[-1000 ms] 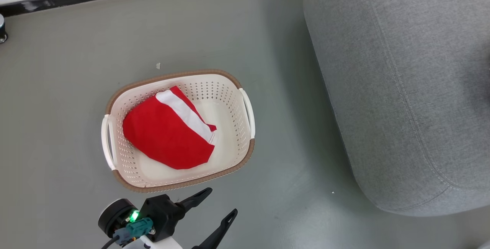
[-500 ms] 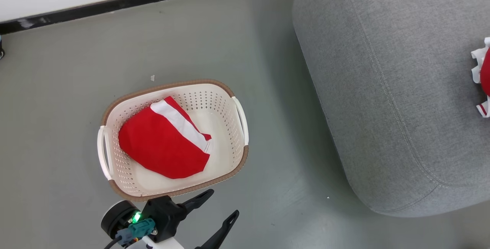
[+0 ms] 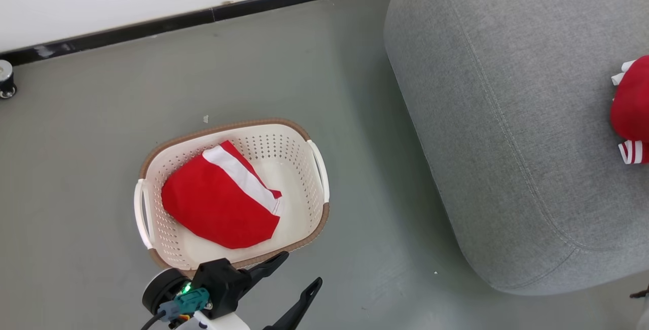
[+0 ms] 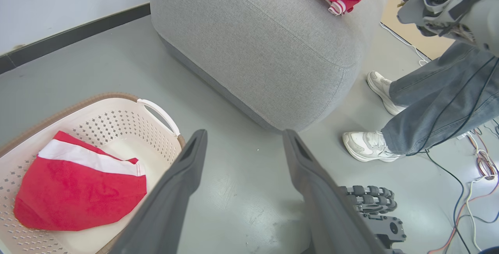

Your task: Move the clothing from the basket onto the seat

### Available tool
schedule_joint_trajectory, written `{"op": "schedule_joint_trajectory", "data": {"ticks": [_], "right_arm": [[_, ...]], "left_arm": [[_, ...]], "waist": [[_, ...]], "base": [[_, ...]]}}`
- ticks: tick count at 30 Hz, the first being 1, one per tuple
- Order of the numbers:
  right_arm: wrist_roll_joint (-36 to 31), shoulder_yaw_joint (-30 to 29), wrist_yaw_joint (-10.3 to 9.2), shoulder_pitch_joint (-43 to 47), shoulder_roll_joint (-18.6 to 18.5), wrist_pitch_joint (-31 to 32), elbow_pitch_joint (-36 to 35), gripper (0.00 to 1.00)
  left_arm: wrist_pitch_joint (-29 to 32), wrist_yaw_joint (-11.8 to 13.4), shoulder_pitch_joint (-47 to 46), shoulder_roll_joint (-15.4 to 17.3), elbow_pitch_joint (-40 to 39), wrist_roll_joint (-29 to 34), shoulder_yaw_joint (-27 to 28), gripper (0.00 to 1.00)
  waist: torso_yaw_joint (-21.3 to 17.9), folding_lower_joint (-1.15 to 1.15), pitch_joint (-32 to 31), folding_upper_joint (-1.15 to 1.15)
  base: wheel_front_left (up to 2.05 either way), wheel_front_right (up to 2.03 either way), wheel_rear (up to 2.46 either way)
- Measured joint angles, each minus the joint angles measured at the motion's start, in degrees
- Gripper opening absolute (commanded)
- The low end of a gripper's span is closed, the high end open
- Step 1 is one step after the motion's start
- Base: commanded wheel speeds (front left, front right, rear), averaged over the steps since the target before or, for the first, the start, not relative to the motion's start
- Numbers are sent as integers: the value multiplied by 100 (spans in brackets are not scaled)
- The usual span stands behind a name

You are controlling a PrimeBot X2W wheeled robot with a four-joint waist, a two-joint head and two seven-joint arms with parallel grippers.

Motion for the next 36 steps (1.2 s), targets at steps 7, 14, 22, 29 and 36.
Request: {"op": "schedule_joint_trajectory", "data": {"ticks": [7,14,22,29,36], "right_arm": [[127,311,0,294,-3,0,47,100],[238,550,0,575,-3,0,44,100],[394,866,-1,848,-4,0,60,100],[433,1174,0,1112,-13,0,52,100],[549,1646,-1,1309,-21,0,115,100]], "left_arm": [[-100,0,0,-130,162,-41,-32,100],[-204,0,1,-300,324,-90,-58,100],[-371,2,12,-397,523,-124,-62,100],[-527,42,152,-502,722,-141,-22,100],[-698,121,216,-672,907,-202,79,100]], "waist": [[16,0,-175,0],[42,0,-368,0],[95,0,-580,0],[183,0,-812,0],[327,0,-1020,0]], "base": [[0,0,0],[0,0,0],[0,0,0],[0,0,0],[0,0,0]]}}
